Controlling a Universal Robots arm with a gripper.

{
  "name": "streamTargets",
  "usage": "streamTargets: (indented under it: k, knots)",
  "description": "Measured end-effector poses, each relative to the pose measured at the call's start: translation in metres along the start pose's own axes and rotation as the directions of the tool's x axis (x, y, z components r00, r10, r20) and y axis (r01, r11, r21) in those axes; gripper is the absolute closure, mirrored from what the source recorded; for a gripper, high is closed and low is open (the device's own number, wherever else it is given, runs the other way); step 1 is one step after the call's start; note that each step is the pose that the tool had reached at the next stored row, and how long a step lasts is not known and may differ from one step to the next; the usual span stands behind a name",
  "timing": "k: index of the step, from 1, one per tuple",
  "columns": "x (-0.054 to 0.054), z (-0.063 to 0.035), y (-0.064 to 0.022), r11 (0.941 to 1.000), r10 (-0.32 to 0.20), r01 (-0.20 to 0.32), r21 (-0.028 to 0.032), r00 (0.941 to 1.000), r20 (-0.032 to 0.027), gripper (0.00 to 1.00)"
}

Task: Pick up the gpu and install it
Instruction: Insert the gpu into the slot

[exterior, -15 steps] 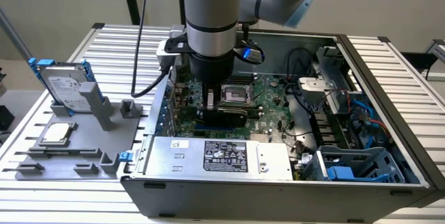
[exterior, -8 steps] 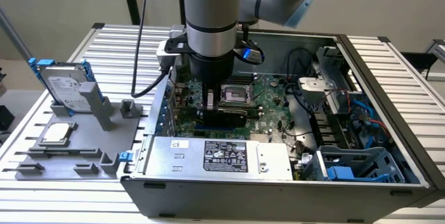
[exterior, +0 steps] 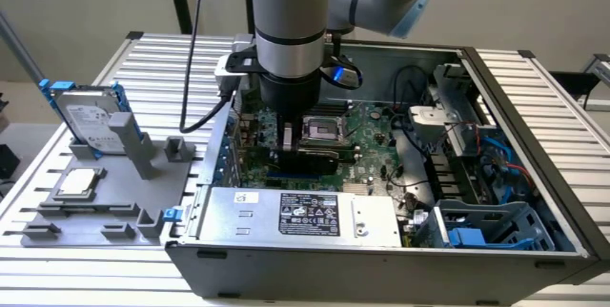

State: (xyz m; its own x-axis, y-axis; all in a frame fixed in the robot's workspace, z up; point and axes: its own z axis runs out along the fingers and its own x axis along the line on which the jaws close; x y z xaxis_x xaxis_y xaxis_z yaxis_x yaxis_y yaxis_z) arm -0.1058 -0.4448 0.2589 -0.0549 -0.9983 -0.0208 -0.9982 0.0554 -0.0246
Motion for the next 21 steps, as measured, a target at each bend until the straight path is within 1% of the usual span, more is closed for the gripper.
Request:
streamTargets:
  k: [10, 11, 21]
  knots:
    - [-0.0011, 0.0, 0.0001, 1.0, 0.0, 0.0, -0.0001, 1.0, -0.0002, 0.74]
    - [-0.0016, 0.0003, 0.0, 1.0, 0.0, 0.0, 0.0005, 1.0, 0.0007, 0.74]
    - [-0.0023, 0.0002, 0.0006, 1.0, 0.0, 0.0, -0.0001, 1.0, -0.0004, 0.74]
